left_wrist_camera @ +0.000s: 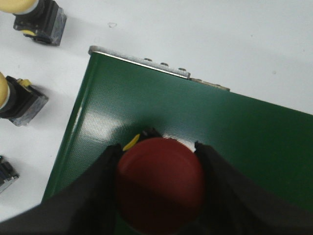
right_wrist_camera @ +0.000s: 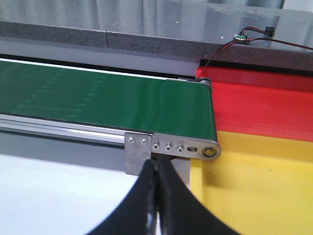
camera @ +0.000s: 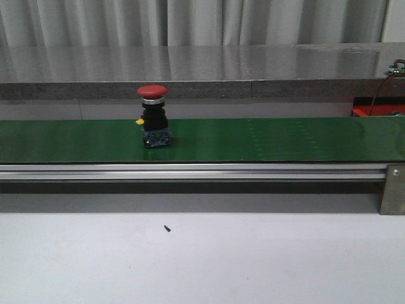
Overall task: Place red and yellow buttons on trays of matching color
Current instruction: 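Set the second red button on the belt, release, withdraw left gripper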
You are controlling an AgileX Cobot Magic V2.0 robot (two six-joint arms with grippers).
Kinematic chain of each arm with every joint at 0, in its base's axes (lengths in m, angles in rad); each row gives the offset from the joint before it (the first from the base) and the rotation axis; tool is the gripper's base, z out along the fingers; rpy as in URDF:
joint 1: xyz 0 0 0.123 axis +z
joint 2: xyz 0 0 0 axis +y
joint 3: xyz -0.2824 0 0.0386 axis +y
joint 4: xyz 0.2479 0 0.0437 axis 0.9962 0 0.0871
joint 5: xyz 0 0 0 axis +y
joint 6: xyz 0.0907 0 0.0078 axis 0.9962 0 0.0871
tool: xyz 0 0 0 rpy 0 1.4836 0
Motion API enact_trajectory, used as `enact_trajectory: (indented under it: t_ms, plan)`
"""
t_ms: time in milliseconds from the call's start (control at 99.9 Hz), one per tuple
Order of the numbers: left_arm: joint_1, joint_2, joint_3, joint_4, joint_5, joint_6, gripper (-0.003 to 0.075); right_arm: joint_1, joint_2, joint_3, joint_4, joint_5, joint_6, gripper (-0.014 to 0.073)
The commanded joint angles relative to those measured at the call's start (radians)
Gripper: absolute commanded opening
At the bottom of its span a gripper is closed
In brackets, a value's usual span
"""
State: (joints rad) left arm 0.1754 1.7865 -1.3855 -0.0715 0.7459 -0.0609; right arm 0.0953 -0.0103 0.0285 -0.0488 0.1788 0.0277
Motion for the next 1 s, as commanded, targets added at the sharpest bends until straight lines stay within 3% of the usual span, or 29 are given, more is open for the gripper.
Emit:
enact_trajectory:
  t_ms: [0,120,310,380,561,991]
  plan:
    - [-0.007,-0.04,-0.036,-0.014,-0.013,-0.004,0.0094,-0.002,-0.018,-0.018,-0.016,-0.079,-0.001,-0.0096]
    - [-0.007,-0.024,-0.036,-0.014,0.022,-0.004,0.0231,-0.002,-0.018,-0.018,-0.016,-0.079,-0.001,-0.0096]
    - [-0.007,-0.021,-0.043,-0.014,0.029,-0.004,0.0544,-0.002,-0.018,-0.018,-0.016,-0.079,-0.001,-0.0096]
    - [-0.007,-0.021,-0.055,-0.014,0.031,-0.004,0.0601,-0.002,-0.018,-0.018,-0.016,-0.079,-0.001,-0.0096]
    - [-0.01,-0.05,-0.097,-0.024,0.066,0.002,0.061,-0.002,-0.018,-0.018,-0.016,-0.079,-0.001,-0.0096]
    - [-0.074,-0.267,-0.11,-0.168,0.075,0.157,0.061,-0.002,-0.018,-0.018,-0.016,-0.079,-0.001,-0.0096]
